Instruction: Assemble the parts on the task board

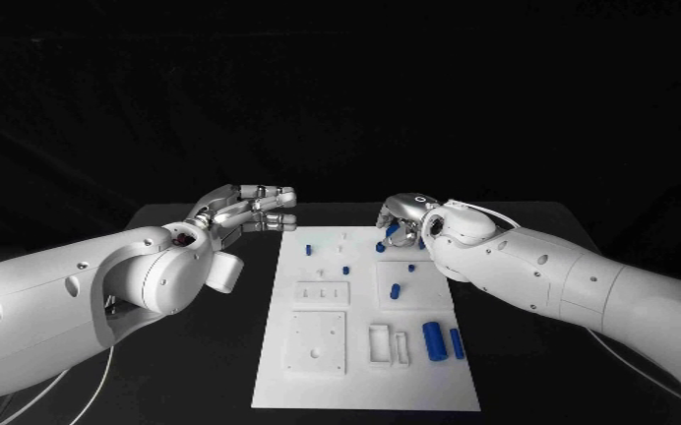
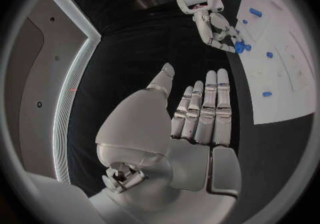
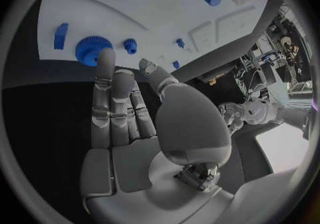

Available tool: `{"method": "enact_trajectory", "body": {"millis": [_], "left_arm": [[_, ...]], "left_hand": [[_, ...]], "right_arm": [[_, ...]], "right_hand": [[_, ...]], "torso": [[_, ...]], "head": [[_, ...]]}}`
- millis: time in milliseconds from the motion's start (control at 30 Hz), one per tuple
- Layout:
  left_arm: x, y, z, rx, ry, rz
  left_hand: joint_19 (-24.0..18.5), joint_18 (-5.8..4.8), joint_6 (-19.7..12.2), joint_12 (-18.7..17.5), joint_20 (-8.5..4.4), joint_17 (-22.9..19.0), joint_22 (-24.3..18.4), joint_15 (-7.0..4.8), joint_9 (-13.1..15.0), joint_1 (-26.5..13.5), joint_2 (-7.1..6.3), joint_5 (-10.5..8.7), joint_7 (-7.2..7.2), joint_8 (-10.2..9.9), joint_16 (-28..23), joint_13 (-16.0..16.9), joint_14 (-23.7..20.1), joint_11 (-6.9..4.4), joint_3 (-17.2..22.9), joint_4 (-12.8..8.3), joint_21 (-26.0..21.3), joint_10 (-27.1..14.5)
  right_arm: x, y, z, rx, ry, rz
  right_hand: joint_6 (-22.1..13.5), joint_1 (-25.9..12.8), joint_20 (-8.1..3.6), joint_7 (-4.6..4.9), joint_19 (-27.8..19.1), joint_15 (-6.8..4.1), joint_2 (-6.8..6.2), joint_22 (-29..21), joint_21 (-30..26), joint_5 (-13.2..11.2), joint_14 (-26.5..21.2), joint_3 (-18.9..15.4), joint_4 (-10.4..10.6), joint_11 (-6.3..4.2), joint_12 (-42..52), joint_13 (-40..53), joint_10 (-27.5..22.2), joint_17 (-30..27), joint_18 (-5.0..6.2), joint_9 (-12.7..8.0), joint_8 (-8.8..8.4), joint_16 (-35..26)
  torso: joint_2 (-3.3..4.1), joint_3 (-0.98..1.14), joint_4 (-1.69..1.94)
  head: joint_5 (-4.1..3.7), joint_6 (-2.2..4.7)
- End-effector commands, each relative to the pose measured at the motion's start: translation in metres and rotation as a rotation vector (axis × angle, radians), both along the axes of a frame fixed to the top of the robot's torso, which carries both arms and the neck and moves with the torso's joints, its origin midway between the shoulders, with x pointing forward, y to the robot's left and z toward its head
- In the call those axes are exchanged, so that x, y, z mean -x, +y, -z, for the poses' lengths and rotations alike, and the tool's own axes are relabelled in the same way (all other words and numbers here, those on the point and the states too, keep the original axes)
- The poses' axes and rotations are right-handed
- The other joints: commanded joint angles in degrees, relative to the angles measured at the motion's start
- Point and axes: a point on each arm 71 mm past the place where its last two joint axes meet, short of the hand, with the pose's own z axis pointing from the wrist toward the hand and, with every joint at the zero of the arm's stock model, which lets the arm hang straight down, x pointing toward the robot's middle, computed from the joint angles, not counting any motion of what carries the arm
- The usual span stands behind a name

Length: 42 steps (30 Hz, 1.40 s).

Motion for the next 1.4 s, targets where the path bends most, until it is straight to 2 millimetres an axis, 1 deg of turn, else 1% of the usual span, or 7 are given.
{"method": "enact_trajectory", "body": {"millis": [33,233,367,633,900,1100,1400], "left_arm": [[0.001,-0.003,-0.004,0.010,-0.006,0.023],[0.001,-0.004,-0.005,0.009,-0.008,0.027],[0.000,-0.005,-0.005,0.007,-0.011,0.028],[-0.001,-0.004,-0.005,0.004,-0.012,0.024],[-0.002,-0.005,-0.005,0.004,-0.012,0.025],[-0.003,-0.005,-0.005,0.003,-0.012,0.025],[-0.003,-0.005,-0.005,0.001,-0.008,0.024]], "left_hand": [[0.3,-0.74,-0.3,-0.2,0.00,0.0,-0.1,0.04,0.0,0.2,-0.36,-0.14,-0.11,-0.3,-0.2,0.1,-0.3,0.05,-0.2,0.1,-0.2,-0.3],[0.3,-0.74,-0.3,-0.2,0.00,0.0,-0.1,0.04,0.0,0.2,-0.36,-0.14,-0.11,-0.3,-0.2,0.1,-0.3,0.05,-0.2,0.1,-0.2,-0.3],[0.3,-0.74,-0.3,-0.2,0.00,0.0,-0.1,0.04,0.0,0.2,-0.36,-0.14,-0.11,-0.3,-0.2,0.1,-0.3,0.05,-0.2,0.1,-0.2,-0.3],[0.6,-0.75,0.0,-0.2,0.01,0.0,-0.2,0.05,0.0,0.2,-0.28,-0.14,-0.34,-0.3,-0.2,0.1,-0.4,-0.23,-0.3,0.2,-0.8,-0.3],[0.6,-0.74,-0.2,-0.2,0.00,0.0,-0.2,0.04,0.0,0.3,-0.20,-0.14,-0.40,-0.3,-0.2,0.1,-0.4,-0.30,-0.3,0.1,-0.9,-0.4],[0.6,-0.74,-0.2,-0.2,0.00,0.0,-0.2,0.04,0.0,0.3,-0.20,-0.14,-0.40,-0.3,-0.2,0.1,-0.4,-0.30,-0.3,0.1,-0.9,-0.4],[0.6,-0.74,-0.2,-0.2,0.00,0.0,-0.2,0.04,0.0,0.3,-0.20,-0.14,-0.40,-0.3,-0.2,0.1,-0.4,-0.30,-0.3,0.1,-0.9,-0.4]], "right_arm": [[0.000,0.000,0.005,0.059,0.012,0.009],[0.001,0.001,0.009,0.063,0.017,0.007],[0.002,0.002,0.012,0.066,0.022,0.007],[0.002,0.004,0.015,0.059,0.008,0.000],[0.002,0.006,0.016,0.057,0.008,-0.005],[0.002,0.007,0.015,0.053,-0.002,-0.006],[0.003,0.008,0.009,0.010,-0.081,-0.016]], "right_hand": [[0.1,0.3,-0.18,-0.25,0.2,-0.08,-0.50,0.2,-0.3,-0.2,-0.5,0.5,0.1,-0.02,0.1,0.0,0.4,0.0,0.42,0.0,-0.30,0.4],[0.4,0.1,-0.36,-0.31,-0.2,-0.12,-0.81,0.8,-0.4,-0.2,-0.4,1.4,-0.2,-0.12,0.1,0.0,0.3,-0.4,-0.09,-0.1,-0.32,0.0],[0.7,0.0,-0.46,-0.41,-0.2,-0.19,-0.69,1.4,-0.5,-0.7,-0.4,2.4,-0.4,-0.22,0.0,0.0,0.6,-0.5,-0.11,-0.1,-0.33,0.1],[2.5,-1.6,-0.73,-1.23,-0.8,-0.37,-0.85,3.3,0.4,-2.9,-0.4,8.4,-1.3,-0.63,0.0,0.0,2.3,-0.4,-0.31,0.0,-0.30,0.5],[4.0,-2.3,-0.92,-1.57,-1.0,-0.62,-0.55,4.5,0.7,-3.7,-0.4,10.9,-0.9,-1.02,0.0,-0.1,3.9,-0.3,-0.46,0.0,-0.31,0.8],[5.1,-2.6,-1.22,-1.66,-1.1,-0.90,0.19,5.1,0.5,-5.6,-0.5,13.2,-0.3,-1.38,0.0,-0.1,5.3,-0.2,-0.80,0.0,-0.27,1.0],[10.2,-2.2,-2.42,-2.83,-1.5,-2.23,1.36,6.2,0.8,-8.1,-0.5,18.0,-0.2,-3.24,0.1,0.1,11.9,-0.1,-1.79,0.6,0.04,0.8]], "torso": [[0.56,0.15,0.28],[0.82,0.21,0.49],[1.31,0.28,0.36],[1.69,0.33,0.38],[2.10,0.25,0.50],[2.33,0.26,0.31],[2.49,0.29,0.38]], "head": [[-0.04,0.12],[-0.26,0.08],[-0.23,0.45],[-0.38,0.67],[-0.34,0.94],[-0.35,0.95],[-0.42,1.20]]}}
